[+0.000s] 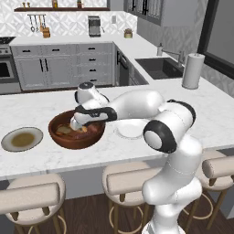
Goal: Place one bun and one sausage from the bowl on each plate.
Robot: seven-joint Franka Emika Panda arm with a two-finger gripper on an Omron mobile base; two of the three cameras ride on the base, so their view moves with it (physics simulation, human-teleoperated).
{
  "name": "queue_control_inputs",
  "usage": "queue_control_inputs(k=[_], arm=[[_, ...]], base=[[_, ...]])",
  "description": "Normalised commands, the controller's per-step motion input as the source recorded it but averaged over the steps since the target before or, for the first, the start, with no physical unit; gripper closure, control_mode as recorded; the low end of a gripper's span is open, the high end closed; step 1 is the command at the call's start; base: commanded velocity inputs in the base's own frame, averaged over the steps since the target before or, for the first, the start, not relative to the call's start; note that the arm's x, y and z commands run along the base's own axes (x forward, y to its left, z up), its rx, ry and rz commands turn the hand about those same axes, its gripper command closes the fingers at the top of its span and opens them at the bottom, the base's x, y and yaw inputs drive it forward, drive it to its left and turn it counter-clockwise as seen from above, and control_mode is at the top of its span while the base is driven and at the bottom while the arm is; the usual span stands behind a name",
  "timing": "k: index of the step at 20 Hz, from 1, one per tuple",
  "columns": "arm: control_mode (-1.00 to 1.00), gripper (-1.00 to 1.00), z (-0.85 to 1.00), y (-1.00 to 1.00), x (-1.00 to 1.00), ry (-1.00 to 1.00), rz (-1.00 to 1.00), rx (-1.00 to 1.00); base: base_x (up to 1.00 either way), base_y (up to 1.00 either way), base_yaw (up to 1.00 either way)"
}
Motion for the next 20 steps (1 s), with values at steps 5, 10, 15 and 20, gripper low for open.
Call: queue_control_inputs(k=[5,10,15,20], arm=[[-1.00,-1.00,-0.21,0.42,0.86,0.25,0.04,-0.18],[-1.00,-1.00,-0.50,0.34,0.82,0.10,0.00,-0.15],[-1.00,-1.00,-0.90,0.02,0.34,-0.08,0.00,-0.01],[-1.00,-1.00,-0.95,-0.87,-0.33,-0.21,-0.07,0.23]], base=[[0.00,0.00,0.00],[0.00,0.00,0.00],[0.00,0.00,0.00],[0.00,0.00,0.00]])
